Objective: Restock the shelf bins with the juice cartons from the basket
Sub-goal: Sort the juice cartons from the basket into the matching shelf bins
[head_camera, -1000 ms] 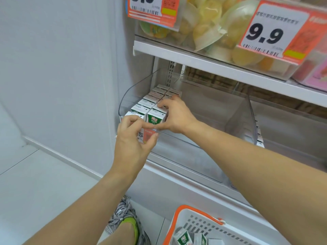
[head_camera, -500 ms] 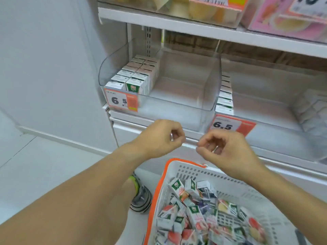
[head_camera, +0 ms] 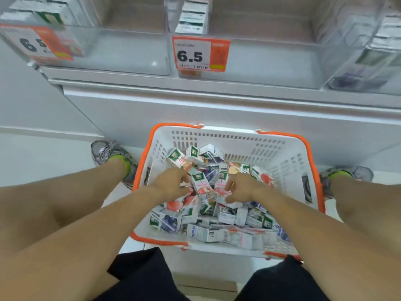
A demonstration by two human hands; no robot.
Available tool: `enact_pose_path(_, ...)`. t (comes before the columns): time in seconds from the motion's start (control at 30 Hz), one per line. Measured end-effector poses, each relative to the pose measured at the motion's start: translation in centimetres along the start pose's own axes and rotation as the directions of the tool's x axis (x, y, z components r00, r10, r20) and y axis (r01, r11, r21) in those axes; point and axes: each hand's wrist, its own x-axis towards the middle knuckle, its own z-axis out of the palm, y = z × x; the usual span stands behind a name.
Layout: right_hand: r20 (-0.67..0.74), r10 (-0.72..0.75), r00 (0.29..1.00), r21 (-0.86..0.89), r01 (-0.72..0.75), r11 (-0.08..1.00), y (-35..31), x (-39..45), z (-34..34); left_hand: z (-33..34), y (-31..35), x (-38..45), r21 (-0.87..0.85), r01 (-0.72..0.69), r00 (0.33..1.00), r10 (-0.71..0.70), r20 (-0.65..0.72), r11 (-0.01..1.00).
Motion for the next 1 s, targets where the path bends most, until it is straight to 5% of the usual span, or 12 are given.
enact_pose_path(0.2, -0.039, 0.167, 0.985, -0.027, -0.168, 0.985, 1.8, 0.6, 2.7, 3.2, -1.6, 0.6, 0.28, 0.162, 0.983, -0.128, -0.135, 0.946)
enact_pose_path(0.4, -0.146, 0.202, 0.968, 0.004, -0.203, 0.979, 0.3, 0.5, 3.3, 1.6, -3.4, 1.3, 0.254, 0.242, 0.97, -0.238, -0.048, 0.936)
enact_pose_path(0.6, -0.178, 0.064, 0.982, 0.117, -0.043, 0.992, -2.5, -0.3, 1.0, 1.3, -4.1, 1.4, 0.126, 0.238, 0.97, -0.23, -0.076, 0.963)
enact_pose_path(0.87, -0.187, -0.005, 0.982, 0.307, 0.063, 0.95, -2.2, -1.1, -0.6, 2.0, -4.1, 0.7, 0.187, 0.16, 0.987, -0.153, -0.049, 0.969)
enact_pose_path(1.0, -0.201, -0.032, 0.979, 0.379, 0.108, 0.919, -2.1, -2.3, -0.9, 2.2, -4.0, 0.3, -0.002, 0.186, 0.982, -0.186, -0.018, 0.983)
